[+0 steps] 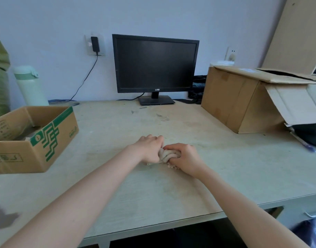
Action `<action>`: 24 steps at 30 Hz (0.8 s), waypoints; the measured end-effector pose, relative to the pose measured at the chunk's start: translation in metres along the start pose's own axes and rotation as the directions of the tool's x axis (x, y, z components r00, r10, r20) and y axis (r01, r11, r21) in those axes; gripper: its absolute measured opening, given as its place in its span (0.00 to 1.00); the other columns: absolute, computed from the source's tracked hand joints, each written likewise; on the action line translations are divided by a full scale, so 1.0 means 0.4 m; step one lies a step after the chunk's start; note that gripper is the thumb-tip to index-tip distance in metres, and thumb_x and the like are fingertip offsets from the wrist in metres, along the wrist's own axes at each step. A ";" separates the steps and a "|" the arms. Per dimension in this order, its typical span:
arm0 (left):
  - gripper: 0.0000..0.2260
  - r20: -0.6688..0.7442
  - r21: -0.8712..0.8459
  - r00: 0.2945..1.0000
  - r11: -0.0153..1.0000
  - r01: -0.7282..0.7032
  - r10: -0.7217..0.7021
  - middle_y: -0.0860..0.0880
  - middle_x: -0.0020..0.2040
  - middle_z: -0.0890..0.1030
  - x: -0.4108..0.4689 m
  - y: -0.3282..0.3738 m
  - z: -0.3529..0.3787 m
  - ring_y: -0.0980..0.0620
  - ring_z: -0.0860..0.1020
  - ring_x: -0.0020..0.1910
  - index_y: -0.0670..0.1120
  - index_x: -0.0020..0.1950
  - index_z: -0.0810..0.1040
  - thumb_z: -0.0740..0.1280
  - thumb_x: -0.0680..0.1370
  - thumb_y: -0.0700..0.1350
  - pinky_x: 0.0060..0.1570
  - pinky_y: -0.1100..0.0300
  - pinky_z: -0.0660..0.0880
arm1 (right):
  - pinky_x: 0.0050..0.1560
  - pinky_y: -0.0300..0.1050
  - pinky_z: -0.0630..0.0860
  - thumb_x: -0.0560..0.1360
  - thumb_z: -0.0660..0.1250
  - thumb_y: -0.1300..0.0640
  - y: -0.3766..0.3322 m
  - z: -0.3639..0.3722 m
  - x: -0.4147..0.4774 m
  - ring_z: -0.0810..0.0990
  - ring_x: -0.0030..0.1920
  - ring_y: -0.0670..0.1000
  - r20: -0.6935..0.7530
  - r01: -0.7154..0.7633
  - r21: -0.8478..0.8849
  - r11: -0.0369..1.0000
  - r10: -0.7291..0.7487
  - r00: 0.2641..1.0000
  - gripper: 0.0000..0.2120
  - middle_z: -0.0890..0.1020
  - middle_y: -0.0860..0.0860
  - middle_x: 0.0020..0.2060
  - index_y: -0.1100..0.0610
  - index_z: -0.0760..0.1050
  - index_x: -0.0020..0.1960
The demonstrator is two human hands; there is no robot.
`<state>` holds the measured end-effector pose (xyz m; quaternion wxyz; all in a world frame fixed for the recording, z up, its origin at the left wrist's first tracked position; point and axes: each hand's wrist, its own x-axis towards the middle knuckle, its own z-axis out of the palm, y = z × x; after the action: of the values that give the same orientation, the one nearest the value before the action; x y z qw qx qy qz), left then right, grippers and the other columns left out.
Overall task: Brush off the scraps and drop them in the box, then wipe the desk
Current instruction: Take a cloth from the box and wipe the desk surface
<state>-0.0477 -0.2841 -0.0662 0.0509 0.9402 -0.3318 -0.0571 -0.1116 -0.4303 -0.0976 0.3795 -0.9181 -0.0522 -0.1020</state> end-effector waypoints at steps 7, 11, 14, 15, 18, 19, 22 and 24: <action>0.16 -0.112 -0.315 0.971 0.934 0.168 -0.213 0.48 0.45 0.70 -0.073 -0.118 -0.102 0.48 0.69 0.45 0.44 0.59 0.65 0.61 0.72 0.35 0.31 0.61 0.62 | 0.24 0.31 0.73 0.66 0.64 0.69 -0.160 0.029 0.114 0.76 0.27 0.49 0.009 0.081 0.067 0.994 -0.082 0.997 0.19 0.83 0.54 0.36 0.55 0.81 0.53; 0.14 -0.255 -0.331 0.907 0.911 0.245 -0.336 0.46 0.48 0.71 -0.155 -0.256 -0.226 0.47 0.70 0.46 0.48 0.54 0.66 0.63 0.72 0.35 0.37 0.57 0.62 | 0.25 0.31 0.74 0.65 0.64 0.69 -0.332 0.066 0.220 0.75 0.23 0.47 -0.017 0.231 0.095 0.968 -0.230 0.973 0.19 0.83 0.56 0.33 0.55 0.81 0.52; 0.15 -0.315 -0.323 0.849 0.889 0.324 -0.424 0.46 0.51 0.71 -0.241 -0.356 -0.300 0.47 0.70 0.48 0.47 0.56 0.66 0.64 0.73 0.37 0.41 0.58 0.64 | 0.27 0.27 0.71 0.65 0.64 0.69 -0.460 0.123 0.282 0.75 0.25 0.41 -0.003 0.339 0.111 0.934 -0.341 0.940 0.19 0.82 0.54 0.35 0.56 0.81 0.53; 0.15 -0.329 -0.322 0.829 0.879 0.351 -0.452 0.46 0.52 0.71 -0.272 -0.387 -0.316 0.48 0.70 0.48 0.46 0.58 0.67 0.65 0.73 0.37 0.41 0.59 0.63 | 0.29 0.28 0.70 0.65 0.64 0.69 -0.501 0.150 0.295 0.76 0.29 0.42 0.009 0.375 0.098 0.922 -0.378 0.926 0.20 0.82 0.53 0.37 0.56 0.81 0.53; 0.14 -0.310 -0.332 0.767 0.820 0.467 -0.562 0.46 0.49 0.70 -0.361 -0.477 -0.328 0.47 0.69 0.46 0.46 0.56 0.66 0.65 0.73 0.38 0.34 0.58 0.62 | 0.45 0.37 0.74 0.66 0.63 0.68 -0.596 0.251 0.325 0.80 0.45 0.51 0.083 0.441 0.075 0.894 -0.446 0.891 0.21 0.84 0.53 0.46 0.54 0.80 0.55; 0.14 -0.294 -0.346 0.743 0.792 0.504 -0.601 0.45 0.49 0.70 -0.387 -0.506 -0.327 0.47 0.69 0.45 0.46 0.55 0.66 0.65 0.73 0.37 0.32 0.59 0.62 | 0.51 0.42 0.76 0.66 0.63 0.68 -0.624 0.286 0.335 0.80 0.51 0.53 0.113 0.456 0.070 0.887 -0.462 0.880 0.21 0.83 0.53 0.50 0.53 0.80 0.55; 0.13 -0.285 -0.412 0.676 0.723 0.555 -0.680 0.44 0.49 0.70 -0.436 -0.574 -0.308 0.47 0.69 0.46 0.45 0.54 0.65 0.65 0.73 0.36 0.31 0.61 0.62 | 0.54 0.47 0.74 0.66 0.61 0.69 -0.678 0.369 0.364 0.78 0.55 0.55 0.166 0.488 0.027 0.872 -0.486 0.858 0.23 0.82 0.53 0.53 0.50 0.79 0.56; 0.14 -0.280 -0.426 0.638 0.688 0.587 -0.718 0.44 0.50 0.71 -0.447 -0.598 -0.293 0.48 0.69 0.47 0.43 0.57 0.66 0.65 0.73 0.36 0.31 0.61 0.62 | 0.54 0.48 0.71 0.66 0.60 0.68 -0.698 0.410 0.383 0.78 0.54 0.56 0.191 0.502 -0.033 0.864 -0.487 0.852 0.23 0.82 0.52 0.52 0.50 0.78 0.55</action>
<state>-0.0217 0.0206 0.0307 0.2373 0.9653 0.0671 0.0857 0.0133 -0.1141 0.0155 0.2966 -0.8938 -0.3158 -0.1164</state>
